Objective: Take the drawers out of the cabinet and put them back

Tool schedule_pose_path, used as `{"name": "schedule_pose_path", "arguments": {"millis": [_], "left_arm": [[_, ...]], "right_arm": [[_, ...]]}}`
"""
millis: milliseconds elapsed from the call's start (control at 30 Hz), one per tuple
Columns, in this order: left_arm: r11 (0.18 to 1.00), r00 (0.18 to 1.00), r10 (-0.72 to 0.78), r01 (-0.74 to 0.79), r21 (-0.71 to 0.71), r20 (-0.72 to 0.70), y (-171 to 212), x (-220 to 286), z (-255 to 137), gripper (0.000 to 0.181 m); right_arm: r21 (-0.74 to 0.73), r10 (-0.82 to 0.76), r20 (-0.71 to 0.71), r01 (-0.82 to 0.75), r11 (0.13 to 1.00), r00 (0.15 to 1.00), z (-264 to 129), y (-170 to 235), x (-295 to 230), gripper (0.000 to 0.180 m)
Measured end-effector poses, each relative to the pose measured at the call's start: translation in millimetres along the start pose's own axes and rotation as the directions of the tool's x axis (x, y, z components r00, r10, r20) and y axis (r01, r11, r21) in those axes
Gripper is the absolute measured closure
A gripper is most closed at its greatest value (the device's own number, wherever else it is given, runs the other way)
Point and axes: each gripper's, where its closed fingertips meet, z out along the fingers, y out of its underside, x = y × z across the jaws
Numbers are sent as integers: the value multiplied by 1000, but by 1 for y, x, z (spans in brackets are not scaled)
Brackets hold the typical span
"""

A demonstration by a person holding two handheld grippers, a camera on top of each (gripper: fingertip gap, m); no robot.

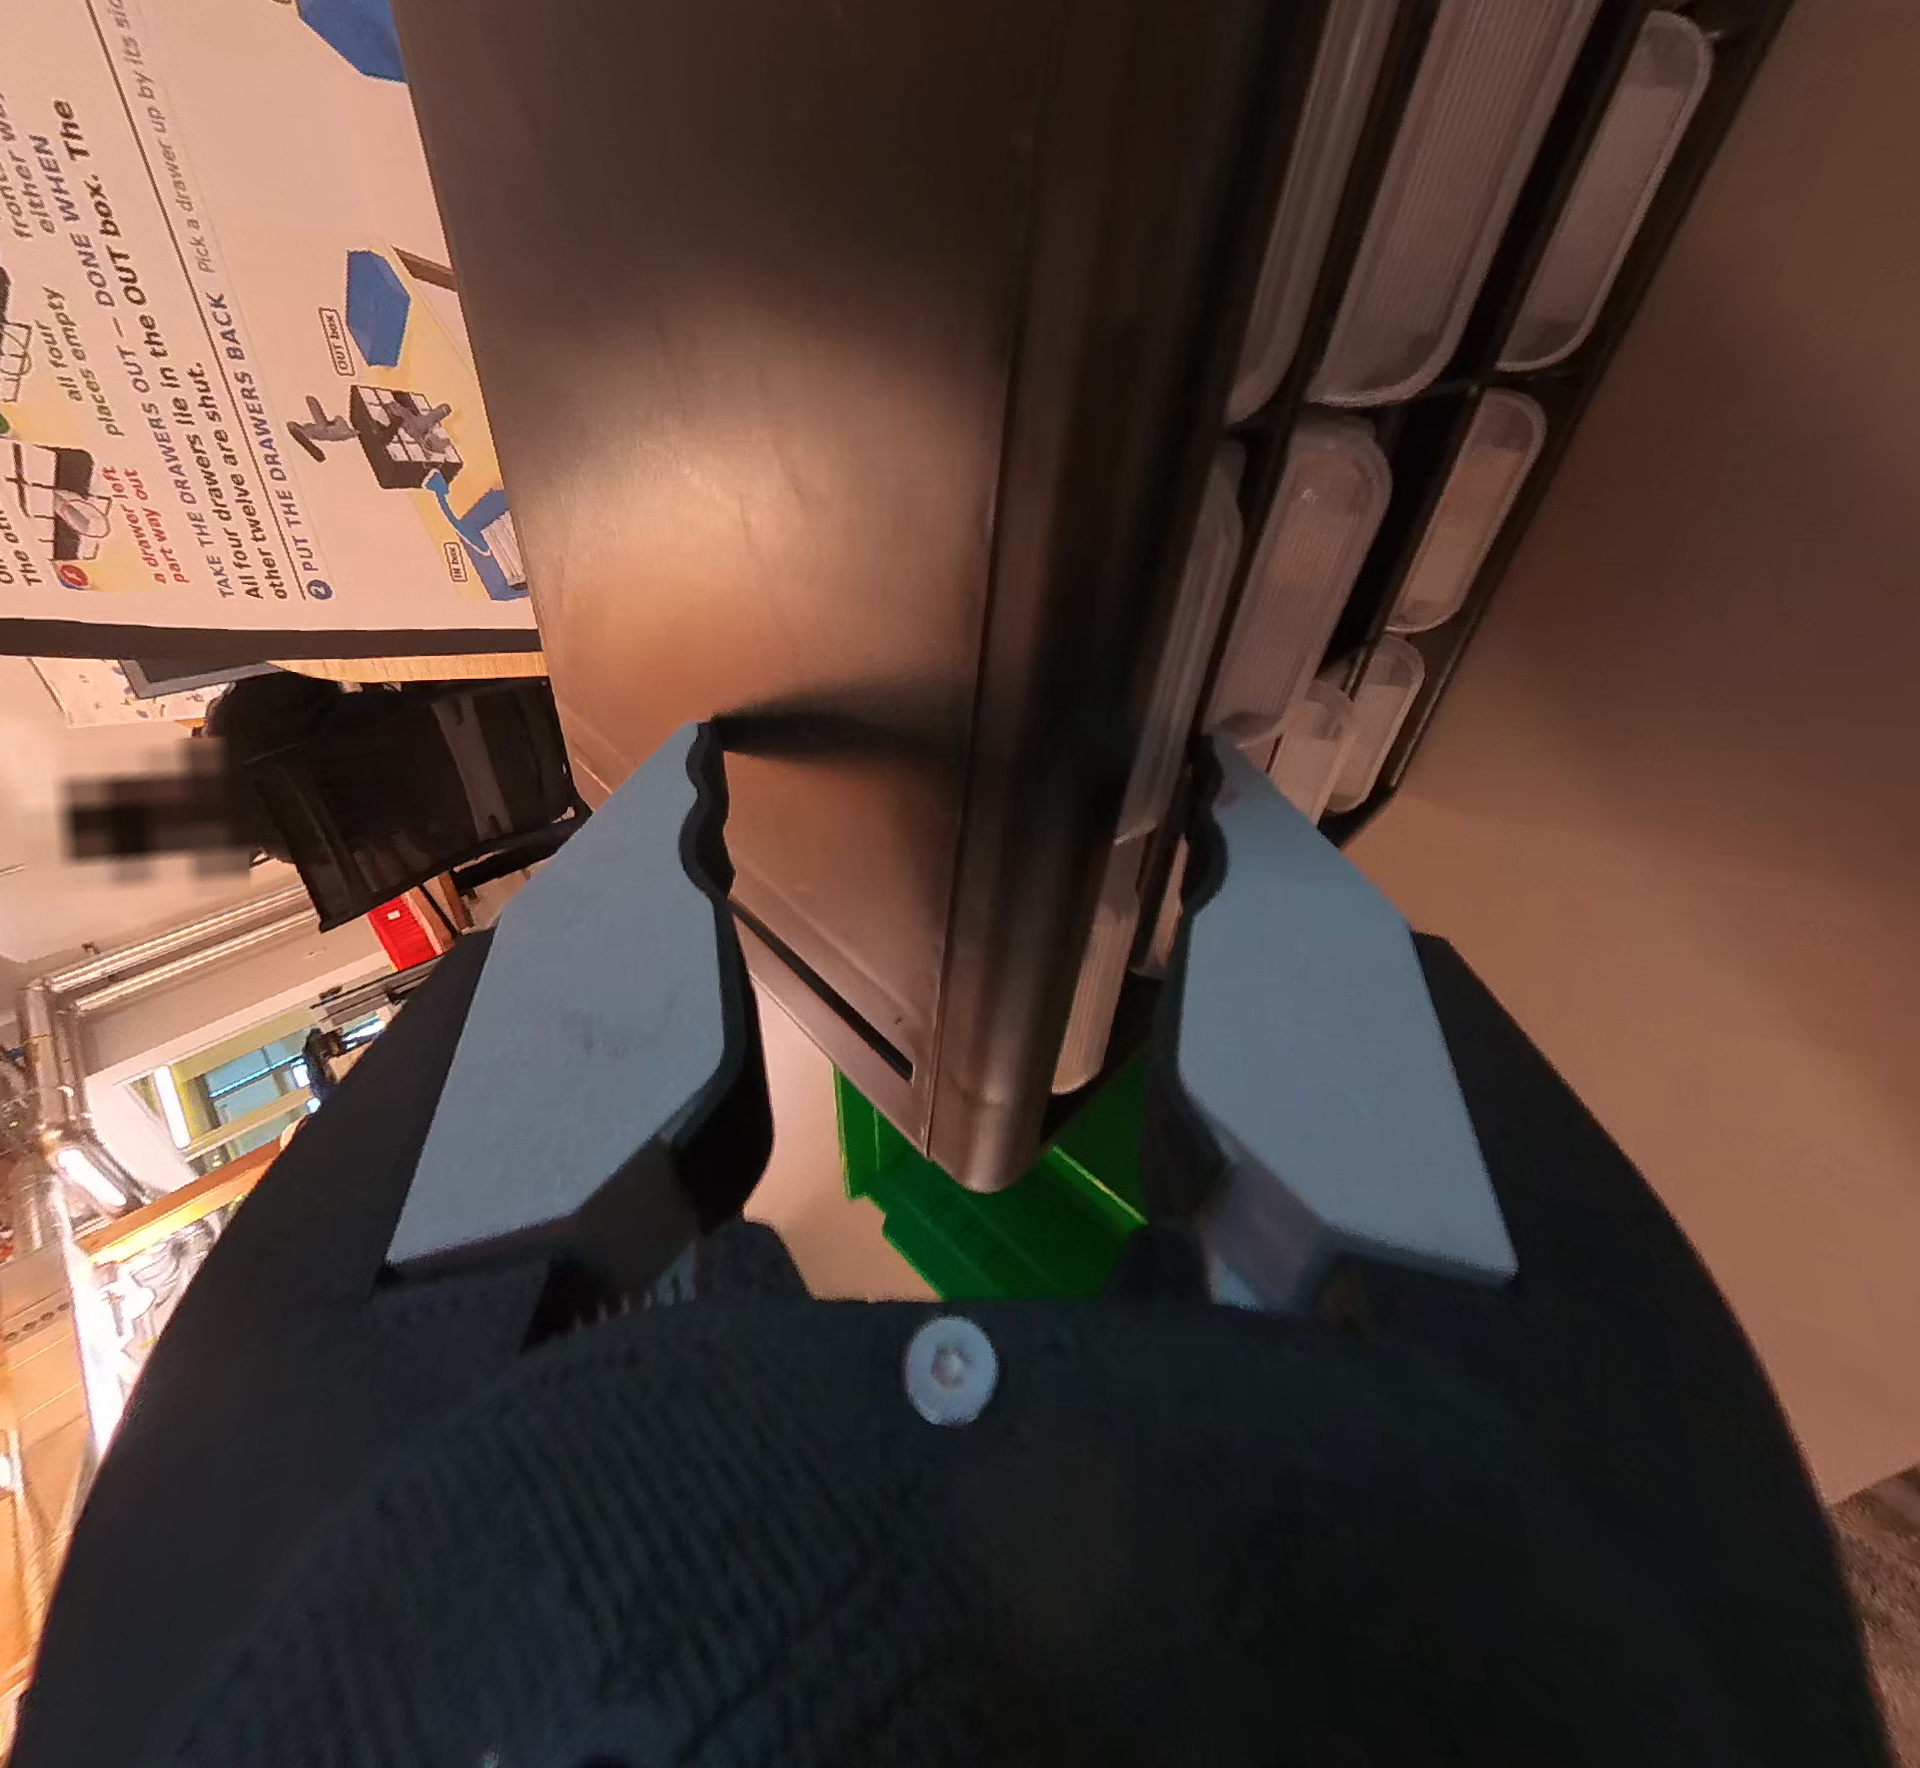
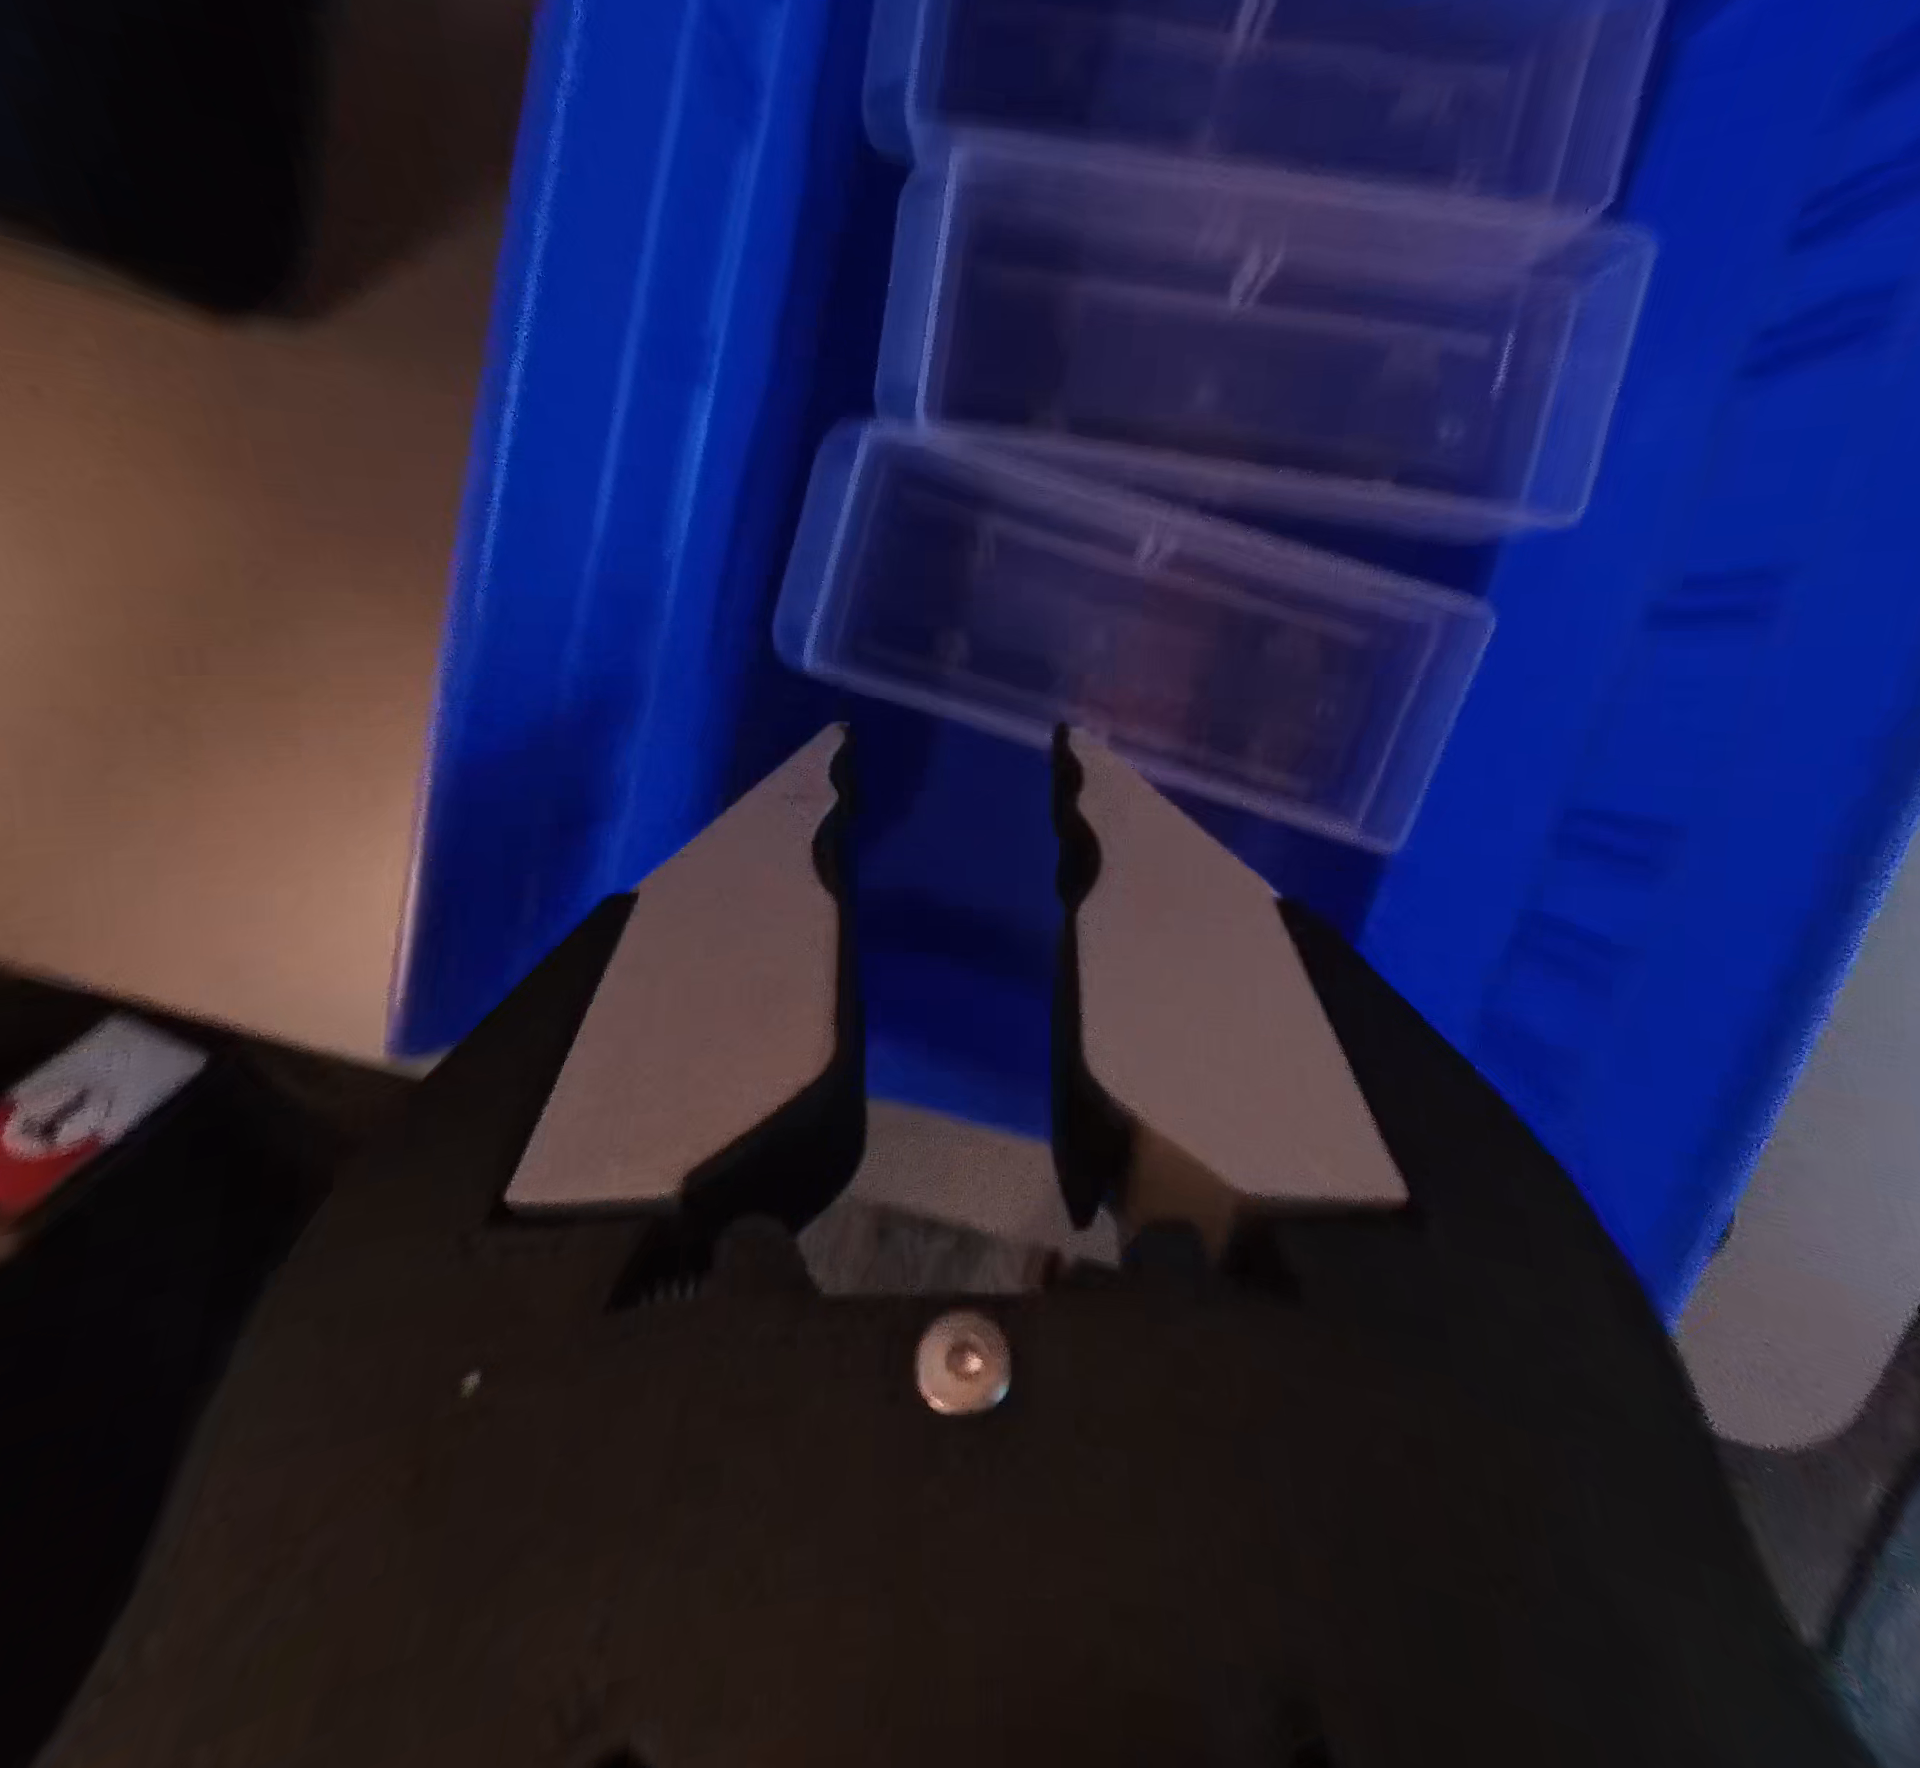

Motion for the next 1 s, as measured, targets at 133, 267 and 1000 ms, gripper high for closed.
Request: {"name": "schedule_pose_path", "arguments": {"millis": [133,267,1000], "left_arm": [[1000,1000,0,0,-6,0,0,0,0,93],[1000,1000,-7,7,16,0,0,0,0,93],[946,990,-132,112,303,46,-4,1,-5,98]], "right_arm": [[-230,-44,-32,36,972,998,14,45,18,171],[-256,-73,-62,55,965,995,45,46,29,180],[373,-227,-116,255,892,967,-59,-44,-89,148]]}}
